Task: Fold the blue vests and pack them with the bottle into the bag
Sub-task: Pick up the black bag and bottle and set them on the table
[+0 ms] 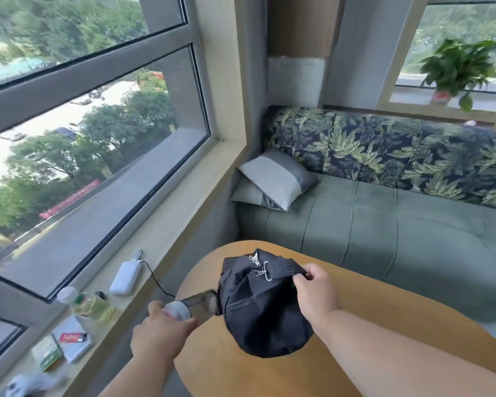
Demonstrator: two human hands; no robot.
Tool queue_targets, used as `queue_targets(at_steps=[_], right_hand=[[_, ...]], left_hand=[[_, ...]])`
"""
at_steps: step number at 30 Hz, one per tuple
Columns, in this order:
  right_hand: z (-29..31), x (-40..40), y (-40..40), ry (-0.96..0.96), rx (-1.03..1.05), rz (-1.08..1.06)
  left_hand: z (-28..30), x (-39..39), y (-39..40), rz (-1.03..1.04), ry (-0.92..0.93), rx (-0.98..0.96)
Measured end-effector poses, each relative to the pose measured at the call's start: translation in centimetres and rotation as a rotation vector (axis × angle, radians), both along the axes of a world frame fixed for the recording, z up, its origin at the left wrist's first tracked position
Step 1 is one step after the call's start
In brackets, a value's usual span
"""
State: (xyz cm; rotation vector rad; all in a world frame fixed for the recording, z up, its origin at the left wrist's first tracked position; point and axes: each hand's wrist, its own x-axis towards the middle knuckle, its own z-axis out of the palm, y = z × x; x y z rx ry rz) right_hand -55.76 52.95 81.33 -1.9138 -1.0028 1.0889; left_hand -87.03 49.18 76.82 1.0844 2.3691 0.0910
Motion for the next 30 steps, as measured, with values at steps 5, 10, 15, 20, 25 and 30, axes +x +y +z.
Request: queue_targets(at_steps=[5, 10, 15, 20, 25, 30], right_hand=[[-5.7, -1.5, -1.1, -0.112, -0.185, 0.310], [-8.0, -1.7, -1.8, -0.046, -0.369, 0.385], [-10.7, -0.6, -1.0, -0.043, -0.453, 0.388], [-12.3, -0.4, 0.5, -0.063, -0.494, 0.484], [-14.1, -0.7, 2.7, -0.195, -0.548, 0.648], [-16.0, -1.8, 4.9, -0.418, -0.497, 0.927]], left_hand=[[-2.1, -0.8, 2.4, -0.046, 0.111, -0.074], [-4.2, -0.7, 5.2, -0.038, 0.096, -0.063], [-6.9, -0.4, 7.4, -0.064, 0.154, -0.133], [-9.0, -0.9, 8.2, -0.052, 0.160, -0.166], [-9.9, -1.6, 9.4, -0.037, 0.086, -0.193], [-11.0, -1.7, 10.4, -0.045, 0.067, -0.211]])
